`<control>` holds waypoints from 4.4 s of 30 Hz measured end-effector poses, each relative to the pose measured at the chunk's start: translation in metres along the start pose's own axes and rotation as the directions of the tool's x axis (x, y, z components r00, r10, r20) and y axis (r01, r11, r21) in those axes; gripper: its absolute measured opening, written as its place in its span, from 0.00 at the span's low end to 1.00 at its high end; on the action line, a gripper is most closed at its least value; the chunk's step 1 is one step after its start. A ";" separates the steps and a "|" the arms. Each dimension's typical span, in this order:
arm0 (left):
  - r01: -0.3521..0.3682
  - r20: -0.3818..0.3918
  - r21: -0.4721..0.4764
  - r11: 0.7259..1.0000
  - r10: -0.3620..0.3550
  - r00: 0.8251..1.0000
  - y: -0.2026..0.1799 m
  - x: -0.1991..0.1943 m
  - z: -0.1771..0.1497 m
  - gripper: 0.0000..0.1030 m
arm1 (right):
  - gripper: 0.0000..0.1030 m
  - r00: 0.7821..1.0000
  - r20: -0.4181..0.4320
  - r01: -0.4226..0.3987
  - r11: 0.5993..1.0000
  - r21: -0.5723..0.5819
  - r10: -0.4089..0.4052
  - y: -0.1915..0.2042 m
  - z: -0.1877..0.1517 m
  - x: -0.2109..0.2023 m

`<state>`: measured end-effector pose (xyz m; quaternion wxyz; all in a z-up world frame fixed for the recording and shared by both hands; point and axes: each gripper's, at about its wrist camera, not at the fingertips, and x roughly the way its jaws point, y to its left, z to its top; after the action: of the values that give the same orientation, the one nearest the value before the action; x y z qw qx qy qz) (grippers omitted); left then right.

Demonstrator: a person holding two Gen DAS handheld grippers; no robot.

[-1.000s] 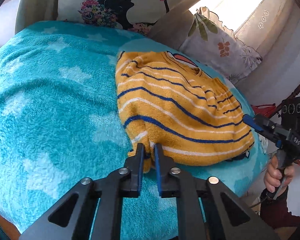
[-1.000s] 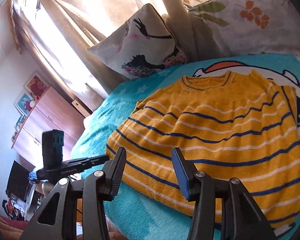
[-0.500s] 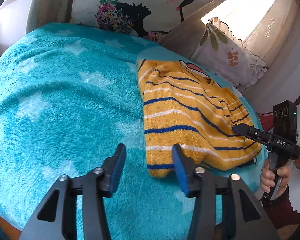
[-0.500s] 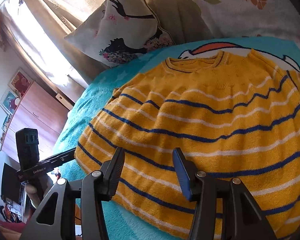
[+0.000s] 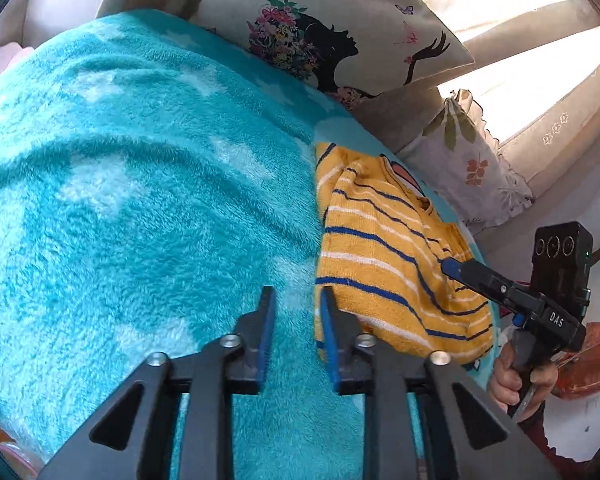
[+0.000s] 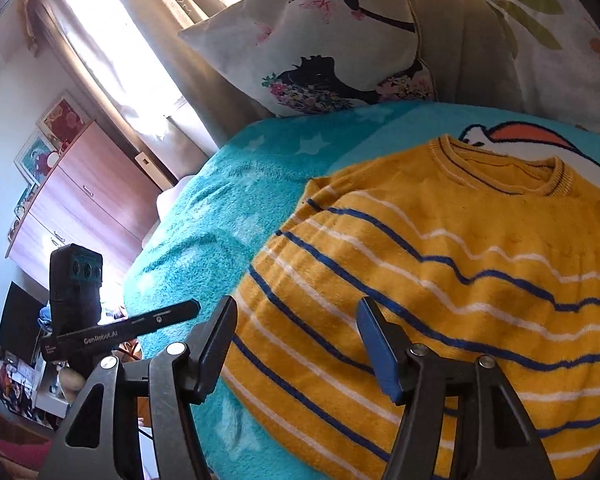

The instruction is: Fold small clothes

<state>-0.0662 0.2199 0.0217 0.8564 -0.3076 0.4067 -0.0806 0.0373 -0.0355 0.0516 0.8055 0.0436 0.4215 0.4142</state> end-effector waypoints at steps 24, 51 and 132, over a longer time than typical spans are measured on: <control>0.102 0.045 0.002 0.995 -0.102 0.994 -0.065 0.025 -0.040 0.32 | 0.50 0.814 -0.155 0.394 0.727 -0.562 -0.560 0.085 0.011 0.133; 0.157 -0.146 0.203 0.966 -0.129 0.981 -0.174 0.075 -0.043 0.44 | 0.51 0.929 0.139 0.248 0.856 0.453 -0.342 -0.186 -0.108 -0.192; 0.016 -0.273 0.272 0.962 0.061 0.960 -0.228 0.209 0.037 0.62 | 0.53 0.931 0.177 0.230 0.890 0.393 -0.319 -0.215 0.012 -0.137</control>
<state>0.1242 -0.0262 0.0393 0.8256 -0.1680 0.5116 -0.1685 0.1407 -0.2690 0.0569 0.8781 0.1816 0.3942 0.2013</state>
